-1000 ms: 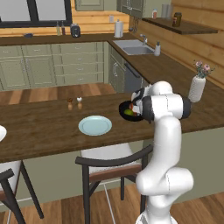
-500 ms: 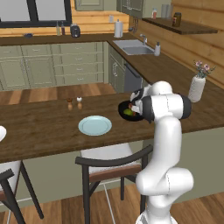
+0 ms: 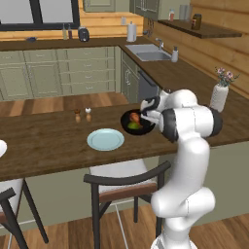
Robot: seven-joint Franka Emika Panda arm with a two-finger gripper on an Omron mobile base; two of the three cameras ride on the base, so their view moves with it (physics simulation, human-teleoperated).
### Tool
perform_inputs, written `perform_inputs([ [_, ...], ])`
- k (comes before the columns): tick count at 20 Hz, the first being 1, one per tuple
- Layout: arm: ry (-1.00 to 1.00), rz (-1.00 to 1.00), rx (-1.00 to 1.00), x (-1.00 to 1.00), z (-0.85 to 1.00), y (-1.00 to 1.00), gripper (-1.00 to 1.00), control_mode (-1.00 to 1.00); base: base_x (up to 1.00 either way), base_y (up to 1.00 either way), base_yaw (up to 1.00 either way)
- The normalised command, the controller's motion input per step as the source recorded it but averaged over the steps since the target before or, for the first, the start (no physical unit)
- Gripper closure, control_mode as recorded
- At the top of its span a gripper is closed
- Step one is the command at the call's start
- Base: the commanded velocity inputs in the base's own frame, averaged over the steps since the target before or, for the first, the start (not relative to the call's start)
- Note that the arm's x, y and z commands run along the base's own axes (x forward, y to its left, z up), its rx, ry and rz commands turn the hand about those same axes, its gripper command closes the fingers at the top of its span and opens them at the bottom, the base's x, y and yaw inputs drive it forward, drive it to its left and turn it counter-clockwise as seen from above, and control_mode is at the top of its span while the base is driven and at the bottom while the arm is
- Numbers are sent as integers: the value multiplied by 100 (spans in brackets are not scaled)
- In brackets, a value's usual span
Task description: Pick the chicken drumstick and lime from their plates and place them in the bowl. Then put the bowl in the fridge.
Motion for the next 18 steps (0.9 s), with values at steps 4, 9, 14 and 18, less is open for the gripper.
perform_inputs([
  [4,-18,-19,13,-100,99,25,100,-100,0,0,0],
  [9,6,-20,22,-99,100,25,100,-100,0,0,0],
  [14,39,-4,2,-56,99,22,100,-100,0,0,0],
  [18,26,0,16,-70,19,0,100,-100,0,0,0],
])
